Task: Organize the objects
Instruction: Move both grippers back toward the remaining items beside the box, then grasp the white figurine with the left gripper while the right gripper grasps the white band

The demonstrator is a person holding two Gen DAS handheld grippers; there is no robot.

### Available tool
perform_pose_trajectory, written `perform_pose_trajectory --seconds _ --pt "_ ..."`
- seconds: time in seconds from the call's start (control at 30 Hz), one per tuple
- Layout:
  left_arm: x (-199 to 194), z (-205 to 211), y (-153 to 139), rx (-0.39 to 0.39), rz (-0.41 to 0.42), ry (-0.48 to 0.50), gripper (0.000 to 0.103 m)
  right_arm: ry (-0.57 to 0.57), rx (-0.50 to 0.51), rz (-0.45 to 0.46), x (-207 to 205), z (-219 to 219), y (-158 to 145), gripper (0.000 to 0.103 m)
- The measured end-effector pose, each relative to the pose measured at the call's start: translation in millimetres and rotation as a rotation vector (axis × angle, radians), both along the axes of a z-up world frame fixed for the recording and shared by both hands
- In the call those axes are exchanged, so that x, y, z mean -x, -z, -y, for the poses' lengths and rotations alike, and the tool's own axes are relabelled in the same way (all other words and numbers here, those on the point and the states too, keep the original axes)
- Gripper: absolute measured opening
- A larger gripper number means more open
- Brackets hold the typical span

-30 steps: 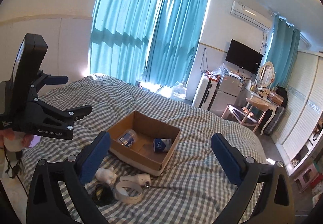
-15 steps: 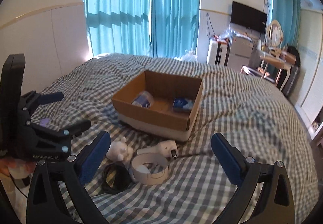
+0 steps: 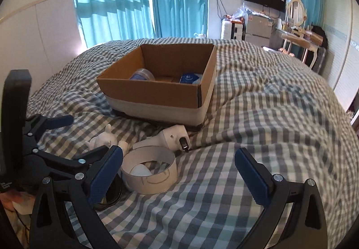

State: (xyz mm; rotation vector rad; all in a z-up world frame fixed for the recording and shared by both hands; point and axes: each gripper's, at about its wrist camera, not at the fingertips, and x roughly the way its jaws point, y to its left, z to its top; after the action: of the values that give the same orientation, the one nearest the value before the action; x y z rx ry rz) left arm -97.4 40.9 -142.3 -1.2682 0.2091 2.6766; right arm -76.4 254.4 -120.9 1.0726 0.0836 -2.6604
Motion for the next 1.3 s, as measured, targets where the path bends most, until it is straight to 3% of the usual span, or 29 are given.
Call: perform_pose_trajectory --seconds 0.1,0.2,0.23,0.27,0.37,0.67,0.83,1.0,1.13,1.3 --pt "10.5 -3.3 13.0 -0.003 0.071 0.001 0.103 0.006 0.008 0.013 0.2 -0.7 7.0 0.1" --pt "15.9 -3.6 18.1 -0.004 0.09 -0.017 0.101 0.007 0.016 0.016 -0.7 -1.6 9.4 0.1" --pt "17.8 -1.8 19.3 -0.017 0.099 -0.023 0.096 0.008 0.017 0.017 -0.9 -1.1 9.1 0.1" --pt "19.1 -1.2 20.7 -0.024 0.113 -0.022 0.081 0.011 0.018 0.018 -1.0 -1.1 9.8 0.1" --pt "20.1 -0.8 24.9 -0.04 0.139 -0.013 0.06 0.019 0.004 0.014 -3.0 0.4 10.6 0.1" --pt "1.1 18.6 -6.1 -0.086 0.071 -0.063 0.059 -0.015 -0.071 0.024 -5.6 16.0 16.7 0.1" --pt "-7.3 31.0 -24.4 -0.053 0.015 -0.085 0.059 -0.054 -0.168 0.057 -2.0 36.3 31.7 0.1" --pt "-13.3 35.5 -26.8 -0.06 0.014 -0.08 0.059 -0.107 -0.205 0.08 0.3 52.4 41.2 0.1" --pt "-10.2 30.8 -23.0 -0.051 0.016 -0.073 0.059 -0.11 -0.221 0.13 10.5 57.2 51.7 0.09" --pt "-10.0 28.8 -15.3 -0.042 0.031 -0.075 0.059 -0.135 -0.246 0.169 19.2 66.3 59.3 0.088"
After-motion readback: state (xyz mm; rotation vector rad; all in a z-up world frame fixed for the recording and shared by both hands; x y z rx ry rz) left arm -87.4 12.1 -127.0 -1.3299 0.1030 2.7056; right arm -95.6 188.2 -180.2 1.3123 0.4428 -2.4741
